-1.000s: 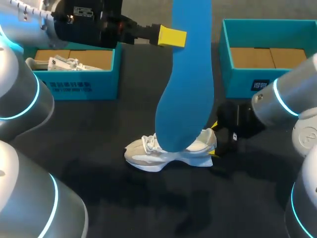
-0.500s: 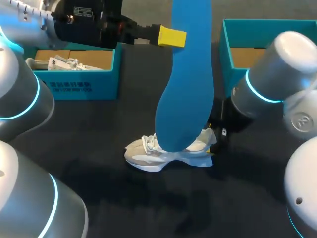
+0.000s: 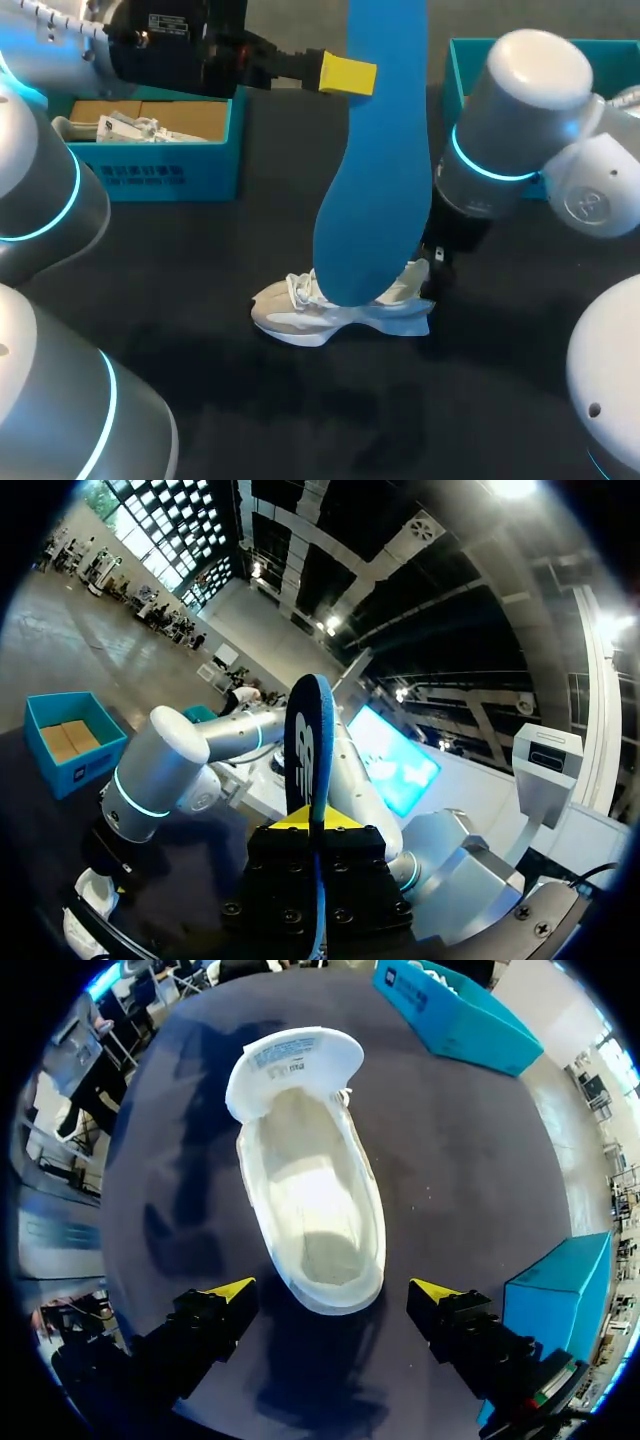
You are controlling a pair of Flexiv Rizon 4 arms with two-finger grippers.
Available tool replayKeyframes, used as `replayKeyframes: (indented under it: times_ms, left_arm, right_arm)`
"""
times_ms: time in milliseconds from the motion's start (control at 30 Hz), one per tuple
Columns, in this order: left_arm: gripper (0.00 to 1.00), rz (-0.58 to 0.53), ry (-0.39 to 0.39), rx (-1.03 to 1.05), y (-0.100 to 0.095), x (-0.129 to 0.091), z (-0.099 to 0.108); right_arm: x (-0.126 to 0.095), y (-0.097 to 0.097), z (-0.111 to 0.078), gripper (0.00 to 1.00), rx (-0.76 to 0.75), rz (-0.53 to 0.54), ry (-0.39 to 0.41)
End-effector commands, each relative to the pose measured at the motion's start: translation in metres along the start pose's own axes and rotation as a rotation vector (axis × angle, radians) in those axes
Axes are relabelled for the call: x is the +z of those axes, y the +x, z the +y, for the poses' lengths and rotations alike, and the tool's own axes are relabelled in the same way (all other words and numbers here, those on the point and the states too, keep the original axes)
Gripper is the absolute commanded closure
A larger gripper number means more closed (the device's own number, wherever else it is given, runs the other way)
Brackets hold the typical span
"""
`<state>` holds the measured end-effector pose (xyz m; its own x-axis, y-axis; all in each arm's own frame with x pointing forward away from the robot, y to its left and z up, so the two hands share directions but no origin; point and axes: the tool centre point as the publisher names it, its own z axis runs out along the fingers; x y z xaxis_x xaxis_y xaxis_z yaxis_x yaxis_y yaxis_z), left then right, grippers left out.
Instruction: Take the shoe out of the shoebox, open the shoe tongue, remove and reinsert the insole, then place the shoe into the shoebox
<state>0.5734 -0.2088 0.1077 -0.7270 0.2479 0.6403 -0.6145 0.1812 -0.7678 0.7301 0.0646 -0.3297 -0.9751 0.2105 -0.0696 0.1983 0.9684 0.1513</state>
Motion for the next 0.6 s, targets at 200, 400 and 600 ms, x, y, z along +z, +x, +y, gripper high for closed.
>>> replayKeyframes:
  times_ms: [200,400,600]
  left_arm:
    - [1.0,0.001,-0.004,0.0,-0.0014,0.0013,-0.0011]
    - [1.0,0.001,-0.004,0.0,-0.0014,0.0013,-0.0011]
    - [1.0,0.001,-0.004,0.0,-0.0014,0.0013,-0.0011]
  right_arm:
    - [-0.0047,0.0067,0.0018,0.0,-0.001,-0.004,0.062]
    - [-0.0047,0.0067,0.0018,0.0,-0.001,-0.004,0.062]
    - [-0.0047,0.0067,0.0018,0.0,-0.001,-0.004,0.062]
